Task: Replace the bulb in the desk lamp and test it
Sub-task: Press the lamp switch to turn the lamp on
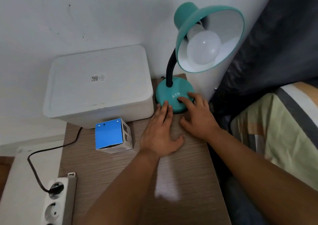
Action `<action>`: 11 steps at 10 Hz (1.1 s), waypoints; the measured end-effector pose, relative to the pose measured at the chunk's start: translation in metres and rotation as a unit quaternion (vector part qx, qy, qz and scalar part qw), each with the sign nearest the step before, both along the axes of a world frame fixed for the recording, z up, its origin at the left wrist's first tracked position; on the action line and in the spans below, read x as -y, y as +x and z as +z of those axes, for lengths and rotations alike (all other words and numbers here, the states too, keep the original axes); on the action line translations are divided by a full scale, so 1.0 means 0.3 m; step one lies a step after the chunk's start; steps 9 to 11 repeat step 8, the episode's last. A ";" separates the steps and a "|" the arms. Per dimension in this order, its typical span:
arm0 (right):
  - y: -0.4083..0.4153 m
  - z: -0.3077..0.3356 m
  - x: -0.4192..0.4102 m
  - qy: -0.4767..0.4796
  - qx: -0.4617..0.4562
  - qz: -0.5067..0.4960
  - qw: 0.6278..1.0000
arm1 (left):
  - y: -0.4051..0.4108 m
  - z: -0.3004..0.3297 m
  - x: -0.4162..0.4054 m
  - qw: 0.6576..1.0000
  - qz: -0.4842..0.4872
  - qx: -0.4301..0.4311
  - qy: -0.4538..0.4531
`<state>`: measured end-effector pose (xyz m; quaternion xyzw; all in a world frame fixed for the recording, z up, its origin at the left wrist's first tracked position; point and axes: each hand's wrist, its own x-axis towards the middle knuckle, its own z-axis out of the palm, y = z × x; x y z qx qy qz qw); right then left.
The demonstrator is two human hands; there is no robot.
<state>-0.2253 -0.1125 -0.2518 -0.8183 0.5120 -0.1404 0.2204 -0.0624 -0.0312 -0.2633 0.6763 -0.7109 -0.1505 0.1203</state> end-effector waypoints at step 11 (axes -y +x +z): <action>-0.066 0.098 -0.218 0.058 0.058 -0.003 0.997 | -0.026 0.186 -0.184 0.993 0.028 -0.109 0.024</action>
